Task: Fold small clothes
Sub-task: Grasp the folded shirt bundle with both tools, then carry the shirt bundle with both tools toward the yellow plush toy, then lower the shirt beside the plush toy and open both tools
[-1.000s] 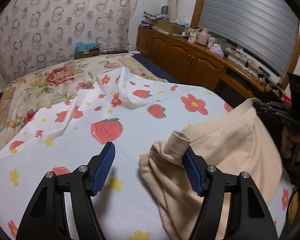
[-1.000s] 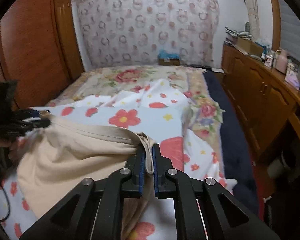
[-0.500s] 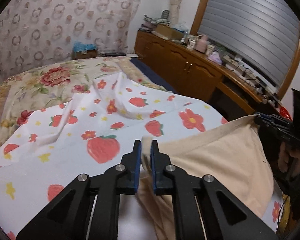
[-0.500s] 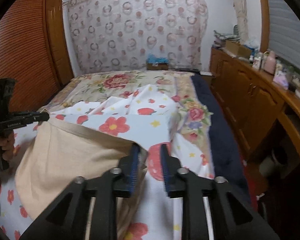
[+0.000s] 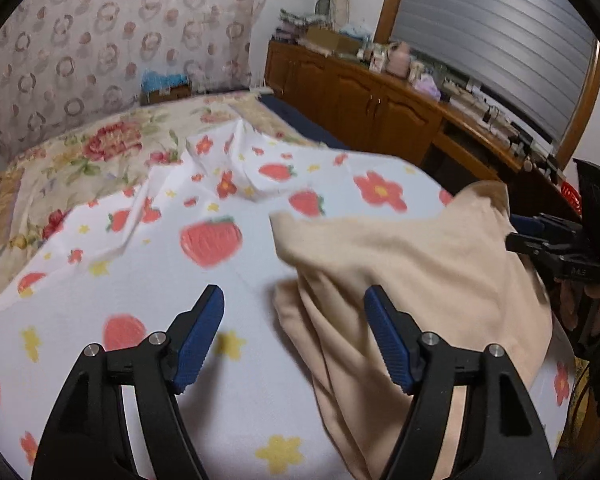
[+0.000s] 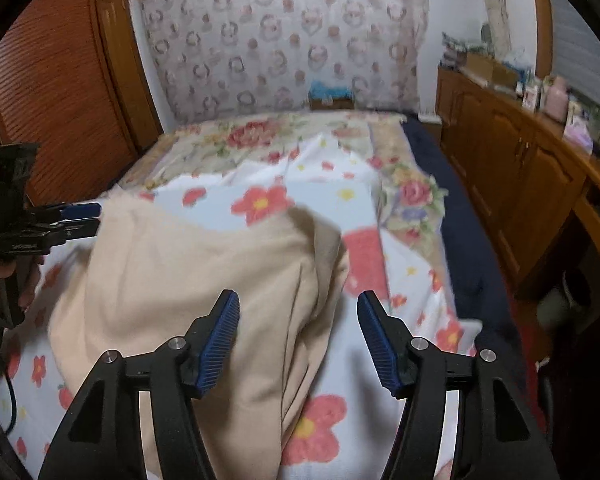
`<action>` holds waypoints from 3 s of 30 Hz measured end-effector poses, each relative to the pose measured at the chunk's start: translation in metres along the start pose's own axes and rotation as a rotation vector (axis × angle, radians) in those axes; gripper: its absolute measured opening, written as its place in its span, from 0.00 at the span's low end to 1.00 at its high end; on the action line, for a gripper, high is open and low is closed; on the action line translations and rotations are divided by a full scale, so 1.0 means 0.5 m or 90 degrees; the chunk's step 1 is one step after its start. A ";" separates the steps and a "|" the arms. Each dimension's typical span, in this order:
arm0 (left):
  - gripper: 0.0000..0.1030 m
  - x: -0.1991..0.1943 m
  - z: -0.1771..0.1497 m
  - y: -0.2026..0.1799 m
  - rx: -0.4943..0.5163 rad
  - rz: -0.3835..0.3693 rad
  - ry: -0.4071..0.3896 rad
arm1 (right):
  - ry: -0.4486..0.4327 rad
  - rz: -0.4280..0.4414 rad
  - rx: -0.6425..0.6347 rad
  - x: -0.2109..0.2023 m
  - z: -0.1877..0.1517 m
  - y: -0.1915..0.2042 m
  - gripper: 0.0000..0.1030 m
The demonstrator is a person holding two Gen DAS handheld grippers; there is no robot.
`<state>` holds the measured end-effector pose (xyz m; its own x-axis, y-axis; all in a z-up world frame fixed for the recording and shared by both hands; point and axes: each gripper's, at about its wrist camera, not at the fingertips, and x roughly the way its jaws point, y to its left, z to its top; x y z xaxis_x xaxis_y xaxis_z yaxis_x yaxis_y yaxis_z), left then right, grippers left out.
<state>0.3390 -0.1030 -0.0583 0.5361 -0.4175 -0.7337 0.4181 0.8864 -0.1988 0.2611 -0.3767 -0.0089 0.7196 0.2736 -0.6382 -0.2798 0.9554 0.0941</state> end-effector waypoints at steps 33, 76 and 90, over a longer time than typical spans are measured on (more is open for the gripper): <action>0.11 -0.120 -0.022 -0.021 -0.054 -0.082 -0.086 | -0.004 0.156 -0.048 0.009 0.036 0.053 0.14; 0.22 -0.459 -0.451 0.369 -0.386 0.293 -0.161 | -0.037 0.301 -0.384 0.512 0.378 0.928 0.38; 0.80 -0.500 -0.447 0.319 -0.299 0.373 -0.189 | 0.054 0.300 -0.335 0.576 0.284 0.878 0.38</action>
<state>0.1077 0.1875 -0.0517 0.7725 0.1645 -0.6133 -0.3084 0.9415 -0.1360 0.4359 0.1372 -0.0430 0.4002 0.6145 -0.6798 -0.8344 0.5511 0.0070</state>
